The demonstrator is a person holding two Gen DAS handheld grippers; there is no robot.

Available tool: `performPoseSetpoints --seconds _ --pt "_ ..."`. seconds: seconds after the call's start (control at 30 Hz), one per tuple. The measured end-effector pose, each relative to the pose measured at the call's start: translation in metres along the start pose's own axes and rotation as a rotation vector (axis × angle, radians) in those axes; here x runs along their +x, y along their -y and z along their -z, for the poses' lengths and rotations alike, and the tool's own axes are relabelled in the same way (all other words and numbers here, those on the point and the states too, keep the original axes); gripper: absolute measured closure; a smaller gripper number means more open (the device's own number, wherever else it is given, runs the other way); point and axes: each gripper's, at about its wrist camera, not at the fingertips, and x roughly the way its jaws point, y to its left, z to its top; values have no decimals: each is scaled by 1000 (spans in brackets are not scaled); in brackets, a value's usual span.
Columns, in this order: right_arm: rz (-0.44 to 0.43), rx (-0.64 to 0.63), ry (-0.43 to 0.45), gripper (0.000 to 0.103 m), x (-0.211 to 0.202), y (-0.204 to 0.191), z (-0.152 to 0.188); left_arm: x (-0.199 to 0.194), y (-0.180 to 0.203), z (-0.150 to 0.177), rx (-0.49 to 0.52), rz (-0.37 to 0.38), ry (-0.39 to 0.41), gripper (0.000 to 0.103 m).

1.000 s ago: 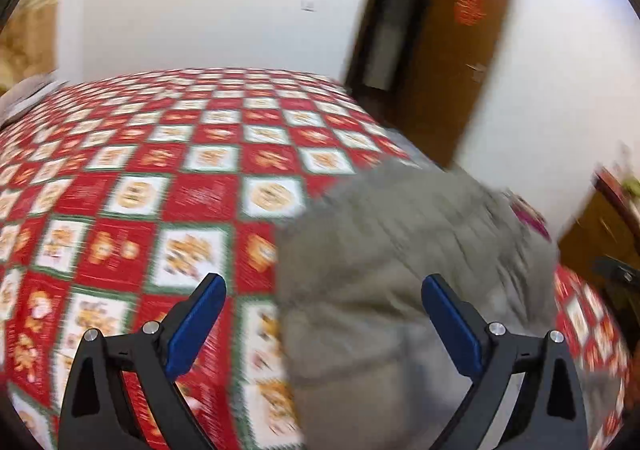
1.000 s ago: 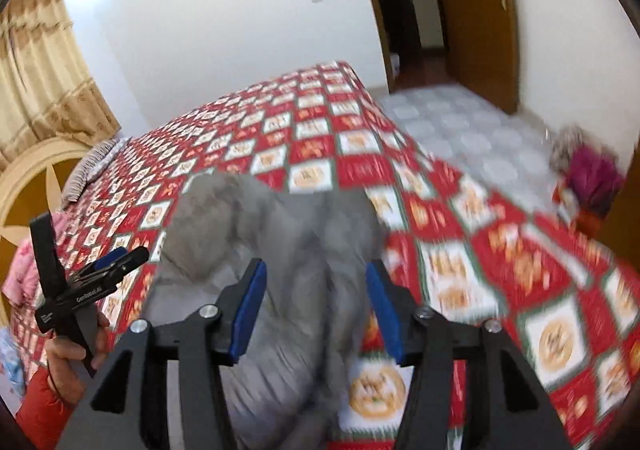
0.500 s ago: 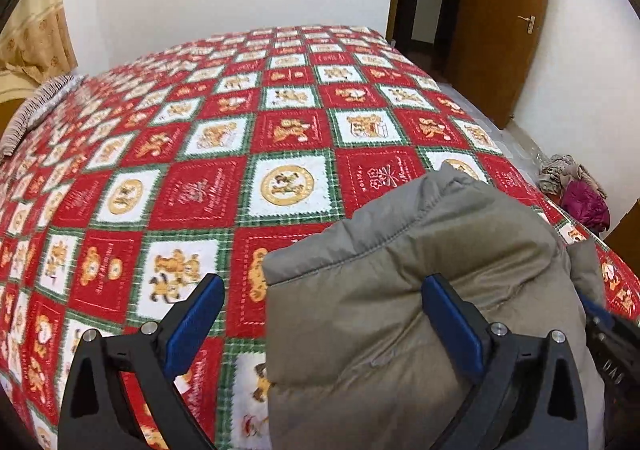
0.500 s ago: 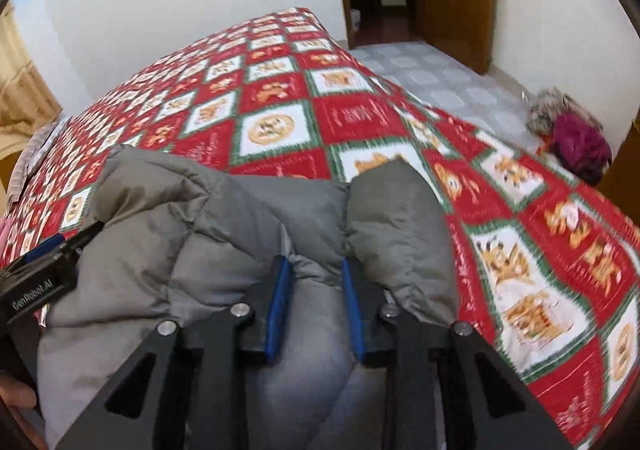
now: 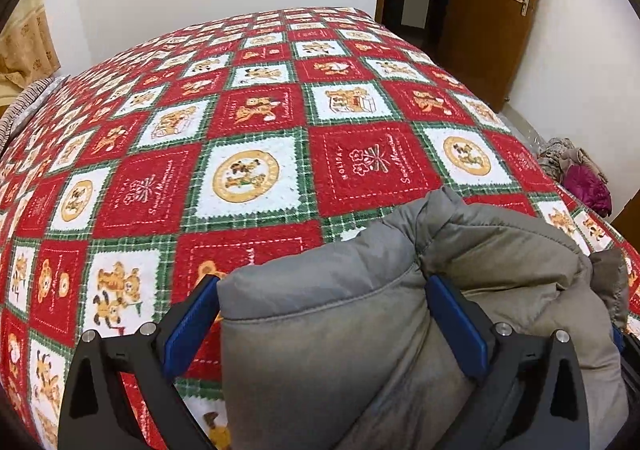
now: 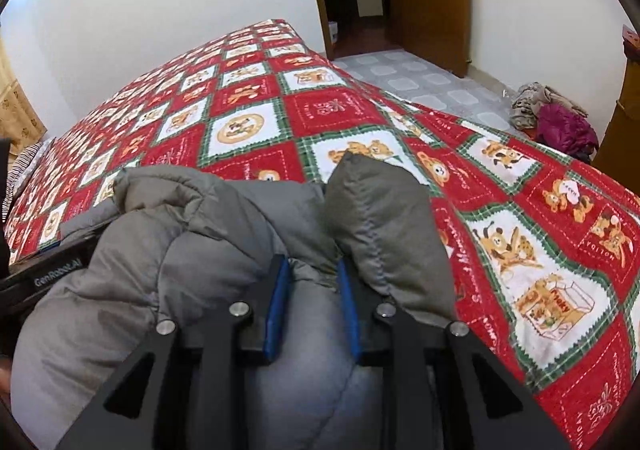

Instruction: Fold large clothes

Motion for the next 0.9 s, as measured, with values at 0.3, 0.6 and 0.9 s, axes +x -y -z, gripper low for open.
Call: performPoseSetpoints --seconds 0.3,0.6,0.9 --pt "25 -11 8 77 2 -3 0 9 -1 3 -19 11 3 1" --pt "28 -38 -1 76 0 -5 -2 -28 -34 11 -88 113 -60 1" --pt "4 -134 123 65 -84 -5 10 -116 -42 46 -21 232 0 1"
